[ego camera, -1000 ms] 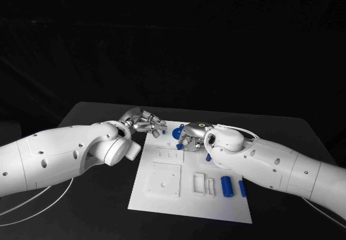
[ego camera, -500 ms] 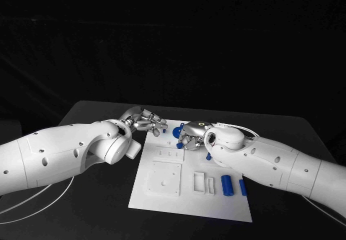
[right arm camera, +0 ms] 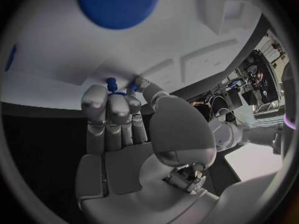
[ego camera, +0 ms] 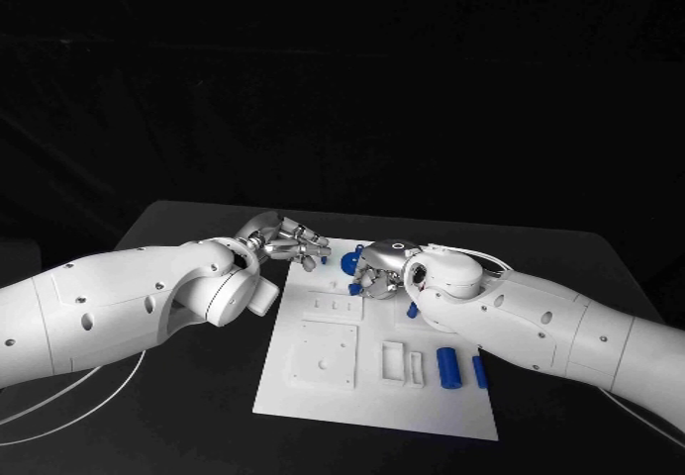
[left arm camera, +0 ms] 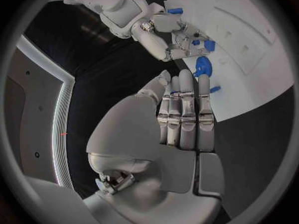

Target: Assemble the parts on the task board

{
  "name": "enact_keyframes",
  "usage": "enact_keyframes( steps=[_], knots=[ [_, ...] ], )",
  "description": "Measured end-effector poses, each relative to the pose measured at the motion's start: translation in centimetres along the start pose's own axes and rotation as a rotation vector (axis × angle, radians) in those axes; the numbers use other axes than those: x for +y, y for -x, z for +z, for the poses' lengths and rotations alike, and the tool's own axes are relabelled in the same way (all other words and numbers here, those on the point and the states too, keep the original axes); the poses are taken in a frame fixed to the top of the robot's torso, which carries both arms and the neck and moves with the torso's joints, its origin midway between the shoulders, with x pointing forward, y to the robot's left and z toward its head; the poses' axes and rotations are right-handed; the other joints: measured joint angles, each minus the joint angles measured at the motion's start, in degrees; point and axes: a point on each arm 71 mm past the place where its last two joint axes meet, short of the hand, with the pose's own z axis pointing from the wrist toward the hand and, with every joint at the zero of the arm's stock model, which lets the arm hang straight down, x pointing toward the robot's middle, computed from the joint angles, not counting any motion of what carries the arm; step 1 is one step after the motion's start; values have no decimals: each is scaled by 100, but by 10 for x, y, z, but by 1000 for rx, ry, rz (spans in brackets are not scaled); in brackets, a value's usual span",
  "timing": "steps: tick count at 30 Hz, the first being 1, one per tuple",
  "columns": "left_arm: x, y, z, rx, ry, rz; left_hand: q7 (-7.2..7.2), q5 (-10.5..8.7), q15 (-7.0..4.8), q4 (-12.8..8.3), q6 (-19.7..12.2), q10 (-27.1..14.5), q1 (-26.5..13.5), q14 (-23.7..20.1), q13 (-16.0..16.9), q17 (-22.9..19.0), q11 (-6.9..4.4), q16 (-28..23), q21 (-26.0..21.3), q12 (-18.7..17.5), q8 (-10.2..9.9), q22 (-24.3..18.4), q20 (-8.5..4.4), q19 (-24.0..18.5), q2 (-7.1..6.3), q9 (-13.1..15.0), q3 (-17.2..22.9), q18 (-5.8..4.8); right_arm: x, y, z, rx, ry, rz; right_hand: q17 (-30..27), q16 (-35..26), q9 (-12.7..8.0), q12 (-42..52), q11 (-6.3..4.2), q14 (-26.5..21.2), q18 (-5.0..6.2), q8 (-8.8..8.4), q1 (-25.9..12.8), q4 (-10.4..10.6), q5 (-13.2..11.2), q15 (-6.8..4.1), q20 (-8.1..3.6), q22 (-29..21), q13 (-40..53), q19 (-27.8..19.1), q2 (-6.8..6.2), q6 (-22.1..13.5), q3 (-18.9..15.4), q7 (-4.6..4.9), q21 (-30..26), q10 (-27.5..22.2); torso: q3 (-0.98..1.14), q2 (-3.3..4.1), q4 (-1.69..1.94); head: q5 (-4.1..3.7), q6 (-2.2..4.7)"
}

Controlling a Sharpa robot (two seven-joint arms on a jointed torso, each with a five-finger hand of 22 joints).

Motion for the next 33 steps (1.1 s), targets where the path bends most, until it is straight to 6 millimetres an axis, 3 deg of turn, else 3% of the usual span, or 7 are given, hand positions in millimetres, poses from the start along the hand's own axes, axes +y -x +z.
enact_keyframes(
  steps=[2, 5, 11, 15, 18, 23, 33],
  knots=[
    [0, 0, 0, 0, 0, 0, 0, 0, 0, 15, 0, 0, -22, 0, 0, 0, 0, 0, 0, 0, 0, 0, 0, 0, 22, 0, -15, 0, 0, 0, 0, -7, -1, -5, 6, 0, 3, 0, 20, 0, 0, 1, -8, 76, -7, 0, 0, 0, 0, 0, -7, 25, -4, 17, 18, 21, 0, -1, 0, -3, 4],
    [0, 0, 0, 0, 1, 0, 27, 0, 0, 15, -27, 0, -22, 0, 0, 6, 0, 0, 0, 0, 0, -8, 0, 0, 22, 0, -15, 0, -1, 0, 0, -21, -3, -12, 21, 0, 42, 22, 21, 0, 1, 12, -13, 177, -8, 0, 0, 0, -1, 0, -32, 135, -30, 115, 46, 21, 0, -1, 0, -15, 13],
    [0, 0, 0, 1, 6, 1, 34, 0, 10, 121, -149, -45, -56, 14, 0, 21, 19, -22, 0, 0, 0, -88, 13, 13, 51, -14, -16, 0, -1, -2, -2, -56, -5, -10, 31, 21, 43, 22, -1, 0, 0, 41, 23, 245, -8, 0, 0, 0, -1, 0, -67, 180, -36, 109, 113, 44, 0, -2, 1, -32, 36],
    [2, 1, 1, 3, 17, 5, 11, -56, -21, 372, -282, -52, -280, 144, 0, 99, 10, 103, 0, 0, 0, -230, 22, 136, 36, -23, -34, -1, 1, -2, -4, -82, -2, -2, 45, 21, 37, 22, 0, 0, 0, 24, 47, 270, 38, 0, 0, 0, -1, 0, -91, 198, -11, 109, 148, 44, 1, -3, 2, -35, 49],
    [4, 2, 1, 8, 35, 10, 2, -88, -38, 643, -291, -14, -375, 161, 0, 162, -12, 217, 0, 0, 0, -443, 11, 240, -54, -23, -71, 0, 2, 0, -6, -102, 5, 5, 51, 21, 31, 22, -1, 0, 0, 24, 47, 292, 58, 0, 0, 0, -1, 0, -91, 217, 11, 110, 148, 44, 1, -4, 2, -35, 64],
    [8, 1, 3, 23, 69, 24, -18, -66, -72, 1084, -310, 129, -461, 195, 5, 265, -27, 444, 0, 0, 0, -781, -29, 403, -84, -23, -452, 0, 3, 3, -10, -132, 11, 17, 53, 21, 32, 22, -1, 0, 0, 26, 53, 303, 110, 0, 0, 0, -1, 0, -144, 218, 22, 109, 161, 44, 0, -2, -3, -36, 87],
    [14, -1, 7, 58, 155, 79, -31, -178, -132, 1616, -380, 371, -514, 255, 26, 451, -103, 1026, 45, 0, 0, -846, -122, 637, -51, -23, -886, 0, 2, 9, -20, -179, 15, 38, 52, 21, 33, 22, -1, 0, 0, 26, 77, 308, 156, 0, 0, 0, -7, 0, -164, 218, 27, 109, 168, 43, 3, -2, -7, -40, 114]
  ],
)
